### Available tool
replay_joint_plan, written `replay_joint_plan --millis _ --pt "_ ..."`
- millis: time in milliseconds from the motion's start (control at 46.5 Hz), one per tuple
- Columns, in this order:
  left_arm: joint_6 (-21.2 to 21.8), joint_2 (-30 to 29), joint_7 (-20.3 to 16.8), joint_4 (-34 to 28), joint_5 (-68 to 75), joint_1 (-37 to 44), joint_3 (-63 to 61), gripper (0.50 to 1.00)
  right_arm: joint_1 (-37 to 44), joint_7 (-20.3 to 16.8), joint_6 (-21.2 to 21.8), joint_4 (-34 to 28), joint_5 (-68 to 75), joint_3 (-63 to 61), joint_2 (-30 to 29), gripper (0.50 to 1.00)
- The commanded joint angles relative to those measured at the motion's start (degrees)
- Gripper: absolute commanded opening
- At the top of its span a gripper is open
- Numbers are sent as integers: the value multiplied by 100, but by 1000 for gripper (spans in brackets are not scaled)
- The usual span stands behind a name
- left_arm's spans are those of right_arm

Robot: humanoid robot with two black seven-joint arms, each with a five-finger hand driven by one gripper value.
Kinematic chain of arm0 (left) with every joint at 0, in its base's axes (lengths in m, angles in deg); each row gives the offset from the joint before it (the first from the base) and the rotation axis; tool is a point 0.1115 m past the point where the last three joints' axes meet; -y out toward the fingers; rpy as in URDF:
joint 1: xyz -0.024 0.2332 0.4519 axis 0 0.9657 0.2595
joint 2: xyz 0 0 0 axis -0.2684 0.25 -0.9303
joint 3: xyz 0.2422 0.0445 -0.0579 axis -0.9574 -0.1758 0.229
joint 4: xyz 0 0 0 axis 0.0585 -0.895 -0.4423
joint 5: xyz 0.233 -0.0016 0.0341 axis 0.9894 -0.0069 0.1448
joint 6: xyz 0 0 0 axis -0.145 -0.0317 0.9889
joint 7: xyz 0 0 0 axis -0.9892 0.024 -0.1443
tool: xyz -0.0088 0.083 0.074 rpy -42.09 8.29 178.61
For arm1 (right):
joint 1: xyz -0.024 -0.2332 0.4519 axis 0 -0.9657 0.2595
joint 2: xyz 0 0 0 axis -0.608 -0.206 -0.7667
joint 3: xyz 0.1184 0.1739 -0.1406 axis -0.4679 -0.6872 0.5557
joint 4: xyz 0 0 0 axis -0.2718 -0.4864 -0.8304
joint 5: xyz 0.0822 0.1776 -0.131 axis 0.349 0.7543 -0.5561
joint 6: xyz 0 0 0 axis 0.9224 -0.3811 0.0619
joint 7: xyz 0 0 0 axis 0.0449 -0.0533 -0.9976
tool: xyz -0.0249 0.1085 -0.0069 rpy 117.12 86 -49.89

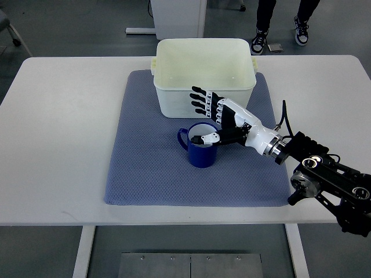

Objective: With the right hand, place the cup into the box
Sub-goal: 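Lower the right hand around the mug body and close fingers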

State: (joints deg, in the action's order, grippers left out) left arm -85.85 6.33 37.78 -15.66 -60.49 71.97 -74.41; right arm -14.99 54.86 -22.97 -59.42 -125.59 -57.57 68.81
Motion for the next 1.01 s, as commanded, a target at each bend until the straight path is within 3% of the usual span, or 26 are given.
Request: replay_joint_plan --millis 0,494,988 --pt "0 0 1 1 0 0 3 1000 -3 6 -8 27 -15 1 -68 985" --pt "0 0 1 1 0 0 3 1000 5 542 -17 677 -112 291 -147 981" --pt "0 0 1 1 0 9 -14 1000 -3 929 -140 757 -103 564 -200 970"
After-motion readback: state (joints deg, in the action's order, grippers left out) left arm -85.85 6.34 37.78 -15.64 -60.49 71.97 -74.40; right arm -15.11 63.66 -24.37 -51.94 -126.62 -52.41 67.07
